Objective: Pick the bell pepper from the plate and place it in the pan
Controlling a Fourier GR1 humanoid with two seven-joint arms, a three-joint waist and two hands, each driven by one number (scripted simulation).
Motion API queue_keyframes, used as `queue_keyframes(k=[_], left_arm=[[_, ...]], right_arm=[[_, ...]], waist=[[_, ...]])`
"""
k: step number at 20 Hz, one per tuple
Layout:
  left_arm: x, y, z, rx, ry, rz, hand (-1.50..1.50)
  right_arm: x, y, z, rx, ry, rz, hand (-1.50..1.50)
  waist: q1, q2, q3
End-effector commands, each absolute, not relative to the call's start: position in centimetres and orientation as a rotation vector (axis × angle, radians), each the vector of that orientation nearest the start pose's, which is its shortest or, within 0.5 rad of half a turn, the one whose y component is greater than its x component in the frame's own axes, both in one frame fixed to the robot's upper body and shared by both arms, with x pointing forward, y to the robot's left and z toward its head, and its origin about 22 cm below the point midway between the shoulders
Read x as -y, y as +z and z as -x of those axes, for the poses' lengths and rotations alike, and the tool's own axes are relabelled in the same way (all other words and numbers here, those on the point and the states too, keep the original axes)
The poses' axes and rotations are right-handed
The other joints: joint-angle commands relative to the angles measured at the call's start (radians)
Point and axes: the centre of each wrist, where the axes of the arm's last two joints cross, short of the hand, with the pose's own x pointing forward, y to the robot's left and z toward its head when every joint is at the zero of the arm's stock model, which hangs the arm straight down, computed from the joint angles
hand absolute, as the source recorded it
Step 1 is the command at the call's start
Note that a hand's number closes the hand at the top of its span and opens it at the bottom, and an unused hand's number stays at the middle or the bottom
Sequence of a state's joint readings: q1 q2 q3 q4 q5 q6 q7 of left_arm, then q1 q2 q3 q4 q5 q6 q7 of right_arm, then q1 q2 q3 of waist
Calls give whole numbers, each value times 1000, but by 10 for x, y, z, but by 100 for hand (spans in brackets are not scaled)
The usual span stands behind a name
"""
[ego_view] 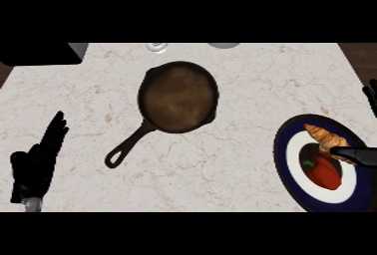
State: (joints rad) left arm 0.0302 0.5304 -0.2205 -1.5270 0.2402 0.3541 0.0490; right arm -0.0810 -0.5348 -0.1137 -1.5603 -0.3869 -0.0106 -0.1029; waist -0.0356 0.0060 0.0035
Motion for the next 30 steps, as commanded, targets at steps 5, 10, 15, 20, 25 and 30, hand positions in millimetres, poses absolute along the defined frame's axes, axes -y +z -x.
queue_keyframes(k=[5,10,15,20,25,30], left_arm=[[-289,5,-215,1383,-239,-344,0],[-282,4,-217,1381,-247,-317,0],[-283,-3,-225,1404,-255,-342,0],[-277,4,-224,1391,-256,-344,0],[-293,35,-230,1408,-267,-339,0],[-278,13,-217,1393,-254,-334,0]], right_arm=[[494,60,-178,1551,185,288,-150],[520,97,-189,1537,485,369,-150],[515,117,-206,1450,730,273,-150],[477,128,-239,1408,878,214,-150],[459,138,-247,1321,917,271,-150],[428,144,-251,1211,1031,225,-150]], waist=[[21,-5,0],[42,-5,-2],[42,-4,-3],[45,-5,-4],[41,-7,-4],[39,-7,-4]])
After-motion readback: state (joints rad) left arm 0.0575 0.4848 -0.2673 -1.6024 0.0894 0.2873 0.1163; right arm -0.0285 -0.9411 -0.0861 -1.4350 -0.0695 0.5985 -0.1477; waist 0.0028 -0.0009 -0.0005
